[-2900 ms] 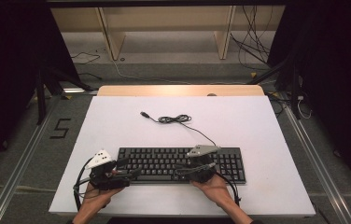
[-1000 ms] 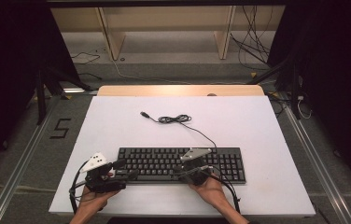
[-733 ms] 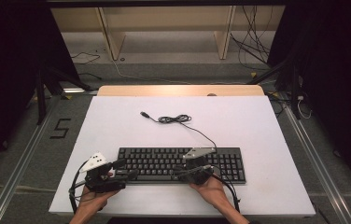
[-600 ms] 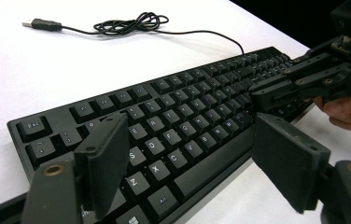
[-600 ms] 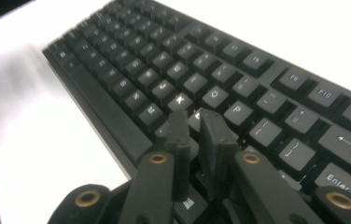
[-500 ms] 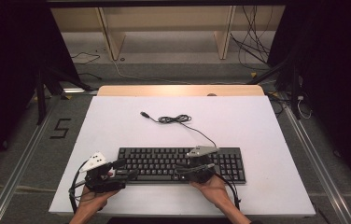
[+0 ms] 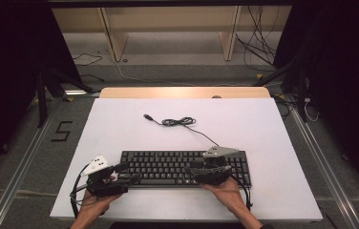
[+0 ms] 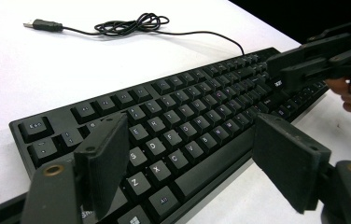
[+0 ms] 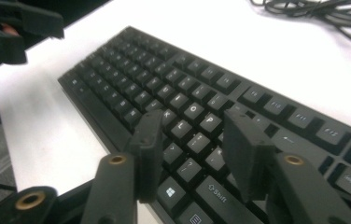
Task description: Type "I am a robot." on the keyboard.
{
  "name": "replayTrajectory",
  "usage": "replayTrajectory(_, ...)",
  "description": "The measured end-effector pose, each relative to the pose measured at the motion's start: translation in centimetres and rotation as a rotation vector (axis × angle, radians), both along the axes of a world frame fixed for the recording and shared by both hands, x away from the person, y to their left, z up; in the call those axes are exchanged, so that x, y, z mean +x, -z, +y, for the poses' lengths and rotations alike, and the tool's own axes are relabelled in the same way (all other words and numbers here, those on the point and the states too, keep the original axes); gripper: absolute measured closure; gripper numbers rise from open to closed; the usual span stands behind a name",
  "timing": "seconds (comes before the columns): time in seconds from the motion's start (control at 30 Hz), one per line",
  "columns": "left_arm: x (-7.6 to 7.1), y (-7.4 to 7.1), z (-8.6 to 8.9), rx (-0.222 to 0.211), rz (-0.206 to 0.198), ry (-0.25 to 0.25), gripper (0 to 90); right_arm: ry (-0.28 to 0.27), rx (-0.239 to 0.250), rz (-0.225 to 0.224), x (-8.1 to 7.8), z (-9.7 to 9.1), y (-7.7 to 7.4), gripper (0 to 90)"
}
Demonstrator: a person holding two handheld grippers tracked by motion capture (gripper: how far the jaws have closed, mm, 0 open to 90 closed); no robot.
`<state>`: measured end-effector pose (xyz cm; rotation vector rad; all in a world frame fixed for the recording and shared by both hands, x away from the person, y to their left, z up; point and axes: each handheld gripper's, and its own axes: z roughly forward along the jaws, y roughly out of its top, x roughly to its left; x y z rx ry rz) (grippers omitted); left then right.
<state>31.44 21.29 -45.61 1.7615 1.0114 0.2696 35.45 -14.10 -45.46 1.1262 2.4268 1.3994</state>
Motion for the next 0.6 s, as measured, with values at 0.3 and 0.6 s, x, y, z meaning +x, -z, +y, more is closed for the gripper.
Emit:
replayTrajectory(0.3, 0.0, 0.0, 0.0, -0.001, 0.006, 0.007, 26.7, 0.013, 0.032, -0.041, -1.1, -1.8, -0.6, 50.1)
replayTrajectory(0.6, 0.0, 0.0, -0.3, -0.009, 0.012, 0.013, 26.4, 0.033, 0.067, -0.074, -2.3, -3.7, -1.0, 46.1)
